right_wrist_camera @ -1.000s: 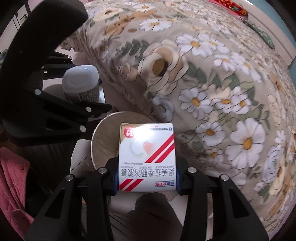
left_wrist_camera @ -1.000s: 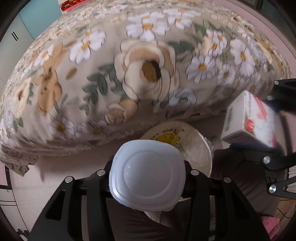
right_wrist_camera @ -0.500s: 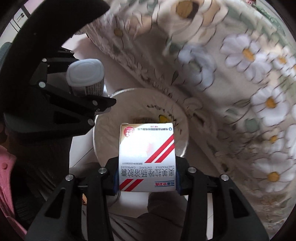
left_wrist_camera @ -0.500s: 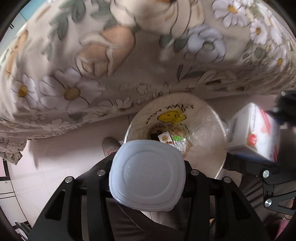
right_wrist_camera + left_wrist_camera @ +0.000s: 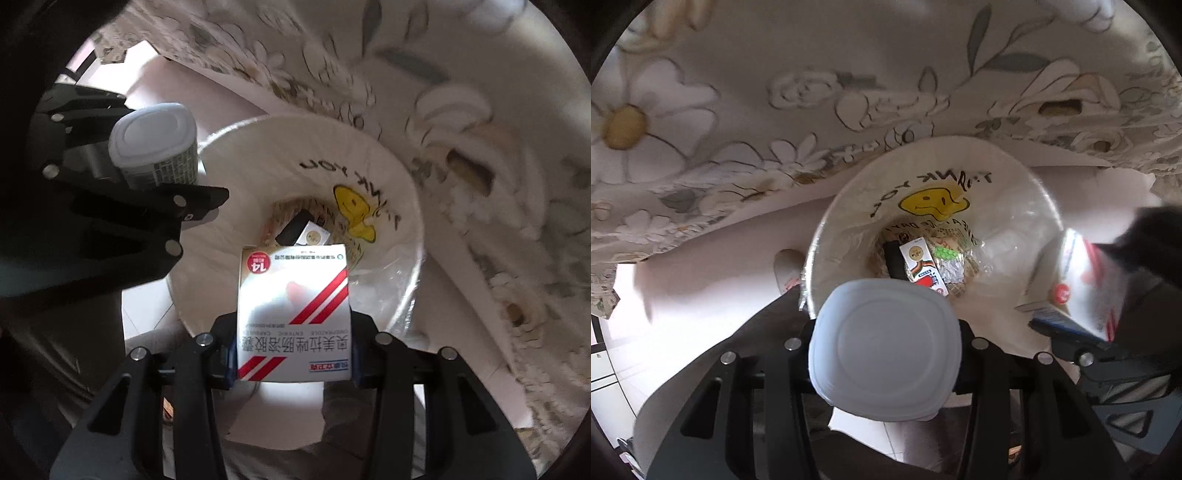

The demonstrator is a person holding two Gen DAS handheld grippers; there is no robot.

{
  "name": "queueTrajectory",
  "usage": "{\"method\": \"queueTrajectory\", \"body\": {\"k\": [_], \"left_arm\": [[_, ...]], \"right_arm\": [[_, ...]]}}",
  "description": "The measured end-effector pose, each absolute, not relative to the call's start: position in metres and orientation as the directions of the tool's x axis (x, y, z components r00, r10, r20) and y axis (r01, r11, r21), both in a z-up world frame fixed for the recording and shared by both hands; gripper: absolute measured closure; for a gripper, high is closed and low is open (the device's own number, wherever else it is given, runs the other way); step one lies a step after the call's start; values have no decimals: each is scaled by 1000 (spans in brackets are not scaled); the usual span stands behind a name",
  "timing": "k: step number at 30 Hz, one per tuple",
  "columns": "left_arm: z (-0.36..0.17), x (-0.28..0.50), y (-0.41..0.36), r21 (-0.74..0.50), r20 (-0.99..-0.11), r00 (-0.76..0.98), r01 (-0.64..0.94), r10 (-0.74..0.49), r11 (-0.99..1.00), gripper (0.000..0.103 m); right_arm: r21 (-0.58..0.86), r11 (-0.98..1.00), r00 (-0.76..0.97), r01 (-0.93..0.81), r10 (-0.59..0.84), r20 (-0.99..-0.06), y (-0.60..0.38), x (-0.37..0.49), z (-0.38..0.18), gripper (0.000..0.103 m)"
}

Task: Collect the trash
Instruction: 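Lift the medicine box and yogurt cup and carry them over the bucket, then open both tools to drop the box and cup into the bucket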

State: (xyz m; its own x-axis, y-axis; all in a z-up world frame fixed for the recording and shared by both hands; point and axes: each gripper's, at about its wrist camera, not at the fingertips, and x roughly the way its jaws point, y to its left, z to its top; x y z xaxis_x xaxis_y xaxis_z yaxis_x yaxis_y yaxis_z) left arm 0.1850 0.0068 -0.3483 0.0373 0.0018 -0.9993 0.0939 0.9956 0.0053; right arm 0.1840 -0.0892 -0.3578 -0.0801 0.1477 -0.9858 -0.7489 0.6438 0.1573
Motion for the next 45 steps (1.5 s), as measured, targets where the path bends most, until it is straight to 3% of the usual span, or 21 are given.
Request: {"method": "queueTrajectory", "body": {"k": [10, 27, 28, 30, 32, 45], "left_arm": [[-387, 195, 7, -32, -999, -9, 57, -31, 998, 55], [-433, 206, 2, -48, -996, -79, 41, -45, 998, 54], [-435, 207, 3, -44, -996, -83, 38, -41, 998, 51], [-438, 208, 2, -44, -994, -99, 33, -41, 998, 41], [-439, 208, 3, -35, -995, -96, 30, -32, 999, 38], [-437, 210, 6, -30, -995, -94, 27, -28, 999, 34]], "right_arm": [[207, 708, -156, -675, 138, -978, -91, 188, -405, 58], [218, 780, -211, -587, 112, -971, -89, 195, -437, 58], [215, 785, -215, -581, 106, -971, -89, 196, -440, 58], [194, 795, -214, -575, 83, -973, -88, 196, -447, 45], [159, 794, -193, -586, 54, -980, -86, 198, -448, 39], [169, 803, -183, -571, 76, -980, -89, 200, -443, 39]]}}
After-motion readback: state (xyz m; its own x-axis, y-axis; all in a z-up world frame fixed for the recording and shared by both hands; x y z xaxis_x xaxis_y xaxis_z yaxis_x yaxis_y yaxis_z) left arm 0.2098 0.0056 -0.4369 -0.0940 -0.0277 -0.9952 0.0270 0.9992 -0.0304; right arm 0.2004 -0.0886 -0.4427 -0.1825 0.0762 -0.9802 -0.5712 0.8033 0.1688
